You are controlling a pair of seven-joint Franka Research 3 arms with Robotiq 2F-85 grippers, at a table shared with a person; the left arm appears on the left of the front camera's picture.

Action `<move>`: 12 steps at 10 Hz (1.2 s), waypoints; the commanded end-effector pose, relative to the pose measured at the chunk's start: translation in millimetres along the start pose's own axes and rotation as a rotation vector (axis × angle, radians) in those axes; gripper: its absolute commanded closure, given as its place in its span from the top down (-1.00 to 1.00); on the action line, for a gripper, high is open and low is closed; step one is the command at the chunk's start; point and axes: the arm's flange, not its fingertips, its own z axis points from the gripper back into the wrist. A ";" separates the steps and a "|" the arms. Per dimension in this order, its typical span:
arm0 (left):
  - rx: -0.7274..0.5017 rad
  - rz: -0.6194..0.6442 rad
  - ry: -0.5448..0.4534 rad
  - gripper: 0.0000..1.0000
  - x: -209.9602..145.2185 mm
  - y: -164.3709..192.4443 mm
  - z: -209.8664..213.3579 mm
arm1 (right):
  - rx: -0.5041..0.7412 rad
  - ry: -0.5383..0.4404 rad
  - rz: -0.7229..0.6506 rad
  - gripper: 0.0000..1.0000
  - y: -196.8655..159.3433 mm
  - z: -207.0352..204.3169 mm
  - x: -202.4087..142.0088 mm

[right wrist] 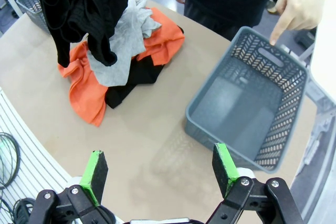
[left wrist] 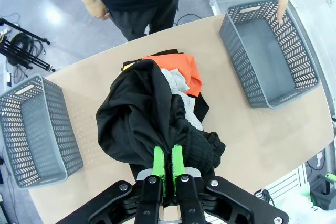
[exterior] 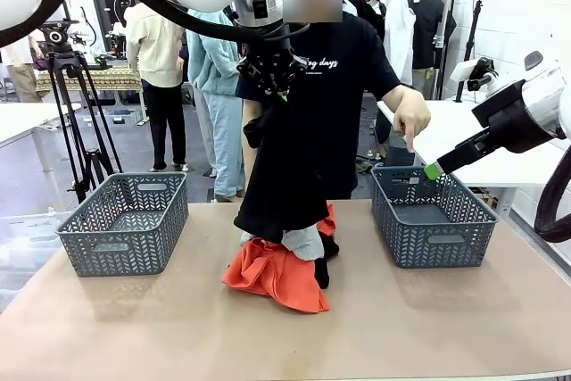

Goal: Sort the tops and bottoms.
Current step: Sort the clothes according to human instructions.

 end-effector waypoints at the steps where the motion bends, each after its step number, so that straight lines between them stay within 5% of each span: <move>1: 0.007 0.000 -0.008 -1.00 -0.2 2.6 5.6 | 0.020 0.001 -0.005 1.00 0.3 -1.6 -0.8; 3: 0.000 0.000 0.000 -1.00 0.0 0.0 0.0 | 0.020 0.001 -0.005 1.00 0.3 -1.6 -0.8; 5: -0.194 -0.022 -0.067 -1.00 44.3 -23.2 4.4 | 0.020 0.001 -0.005 1.00 0.3 -1.6 -0.8; 8: -0.273 -0.107 -0.106 -1.00 75.6 -67.6 17.0 | 0.020 0.001 -0.005 1.00 0.3 -1.6 -0.8; 9: -0.262 -0.075 -0.017 -1.00 74.9 -58.7 8.8 | 0.020 0.001 -0.005 1.00 0.3 -1.6 -0.8; 10: -0.237 -0.074 -0.112 -1.00 48.4 -58.8 8.9 | 0.020 0.001 -0.005 1.00 0.3 -1.6 -0.8; 12: -0.237 -0.074 -0.112 -1.00 48.4 -58.8 8.9 | 0.020 0.001 -0.005 1.00 0.3 -1.6 -0.8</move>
